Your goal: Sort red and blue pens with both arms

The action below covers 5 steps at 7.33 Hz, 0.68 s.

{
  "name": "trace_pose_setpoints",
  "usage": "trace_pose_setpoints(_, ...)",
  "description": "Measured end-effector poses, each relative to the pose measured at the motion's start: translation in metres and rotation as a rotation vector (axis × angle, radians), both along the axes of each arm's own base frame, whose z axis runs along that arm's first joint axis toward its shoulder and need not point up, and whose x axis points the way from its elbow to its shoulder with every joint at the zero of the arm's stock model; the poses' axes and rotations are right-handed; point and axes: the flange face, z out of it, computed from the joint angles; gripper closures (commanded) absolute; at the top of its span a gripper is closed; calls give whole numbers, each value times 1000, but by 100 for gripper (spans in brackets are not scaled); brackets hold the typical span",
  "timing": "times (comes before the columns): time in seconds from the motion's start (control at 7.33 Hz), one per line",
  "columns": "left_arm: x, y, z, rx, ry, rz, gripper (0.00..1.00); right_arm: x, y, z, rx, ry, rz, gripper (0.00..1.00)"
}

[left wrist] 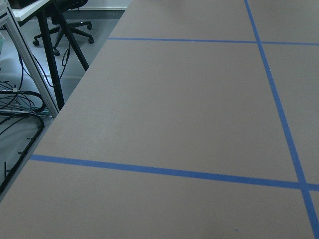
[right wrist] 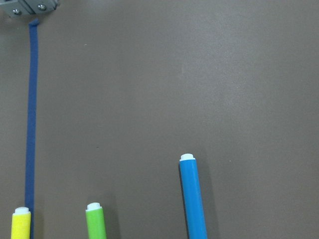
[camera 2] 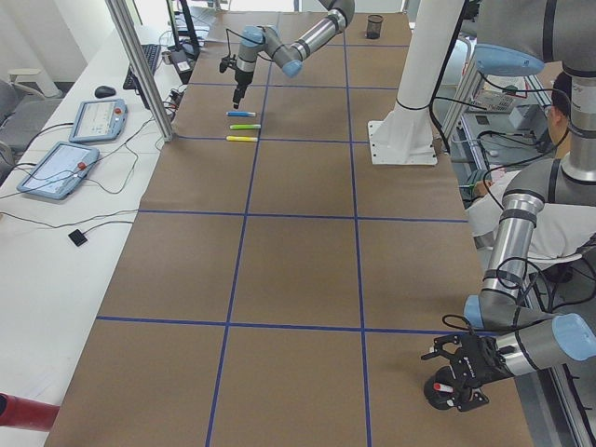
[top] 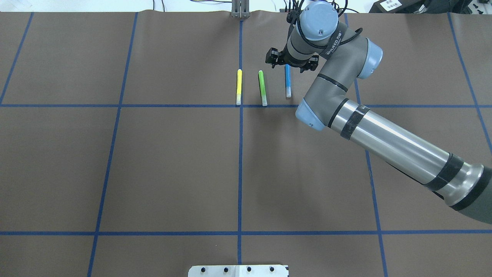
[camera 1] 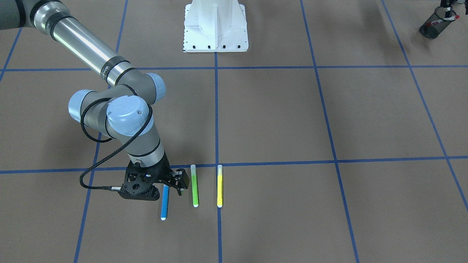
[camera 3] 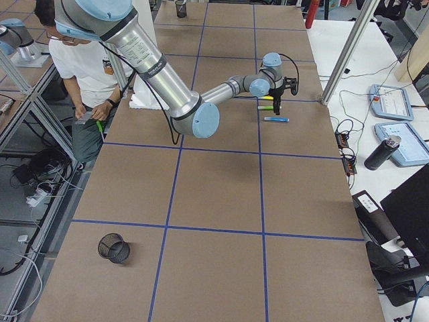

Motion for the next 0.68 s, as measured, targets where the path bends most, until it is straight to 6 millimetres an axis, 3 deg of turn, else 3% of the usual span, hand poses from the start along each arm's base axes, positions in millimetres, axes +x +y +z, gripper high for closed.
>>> trace_pose_setpoints(0.41, -78, -67, -16, -24, -4, 11, 0, 0, 0, 0, 0, 1, 2, 2)
trace_pose_setpoints(0.55, -99, -98, -22, -45, 2, 55, 0, -1, -2, 3, 1, 13, 14, 2)
trace_pose_setpoints(0.68, -113, -148, -35, -61, 22, 122, 0, -3, -7, 10, -8, 26, 36, 4)
